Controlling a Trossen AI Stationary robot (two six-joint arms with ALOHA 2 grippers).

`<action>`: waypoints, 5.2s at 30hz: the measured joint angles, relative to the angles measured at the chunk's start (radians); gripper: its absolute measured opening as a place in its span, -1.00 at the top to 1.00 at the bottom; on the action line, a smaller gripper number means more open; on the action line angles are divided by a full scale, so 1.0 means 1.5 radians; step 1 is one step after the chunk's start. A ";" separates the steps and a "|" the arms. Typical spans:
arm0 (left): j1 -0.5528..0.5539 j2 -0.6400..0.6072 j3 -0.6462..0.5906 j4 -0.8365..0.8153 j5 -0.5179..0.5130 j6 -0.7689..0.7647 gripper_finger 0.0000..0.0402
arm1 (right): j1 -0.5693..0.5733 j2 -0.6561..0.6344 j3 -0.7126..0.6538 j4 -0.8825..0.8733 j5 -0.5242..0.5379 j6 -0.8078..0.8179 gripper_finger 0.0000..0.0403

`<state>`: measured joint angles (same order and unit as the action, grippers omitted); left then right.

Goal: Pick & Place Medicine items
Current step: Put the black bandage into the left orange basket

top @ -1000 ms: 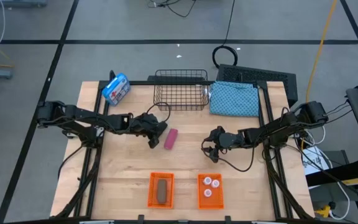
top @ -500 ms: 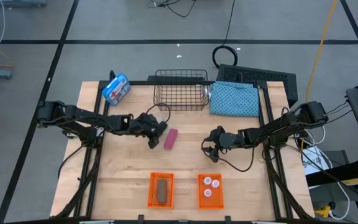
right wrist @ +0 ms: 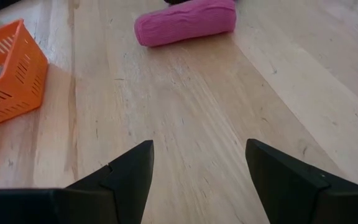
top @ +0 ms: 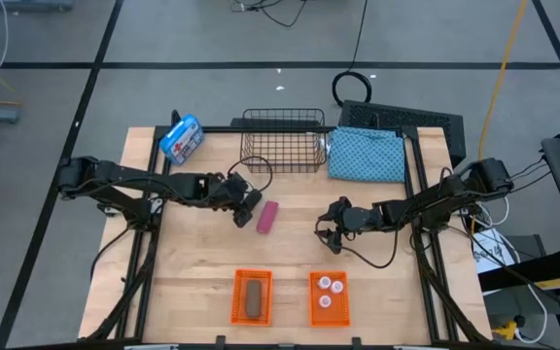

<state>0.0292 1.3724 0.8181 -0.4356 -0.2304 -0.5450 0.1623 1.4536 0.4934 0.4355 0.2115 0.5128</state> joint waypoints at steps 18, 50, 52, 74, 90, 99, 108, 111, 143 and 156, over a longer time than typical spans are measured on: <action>0.017 0.159 0.003 0.063 -0.037 -0.032 -0.30 | 0.000 0.000 0.000 0.006 0.000 0.001 -0.21; 0.018 0.207 0.003 0.099 0.014 0.008 -0.30 | 0.000 0.000 0.000 0.006 0.002 -0.001 -0.21; 0.018 0.208 0.003 0.109 0.014 0.032 -0.30 | 0.000 0.000 0.000 0.006 0.003 0.000 -0.21; 0.019 0.207 0.003 0.093 0.032 0.031 -0.30 | 0.000 0.000 0.000 0.005 0.003 -0.001 -0.21; 0.019 0.207 0.003 0.094 0.033 0.025 -0.15 | 0.000 0.000 0.000 0.005 0.003 -0.001 -0.21; 0.019 0.207 0.003 0.100 0.033 0.025 0.11 | 0.000 0.000 0.000 0.005 0.003 -0.001 -0.21; 0.019 0.207 0.003 0.102 0.033 0.025 -0.04 | 0.000 0.000 0.000 0.005 0.003 -0.001 -0.21; 0.018 0.207 0.003 0.102 0.033 0.025 -0.09 | 0.000 0.000 0.000 0.005 0.003 -0.001 -0.21; 0.020 0.164 0.003 0.104 0.031 0.070 -0.11 | 0.000 0.000 0.000 0.004 0.007 -0.001 -0.21; 0.007 0.121 0.003 0.099 0.050 0.068 -0.11 | 0.000 0.000 0.000 0.001 0.016 -0.001 -0.21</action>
<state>0.0400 1.5538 0.8219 -0.2874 -0.1553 -0.4423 0.1627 1.4534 0.4931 0.4370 0.2352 0.5114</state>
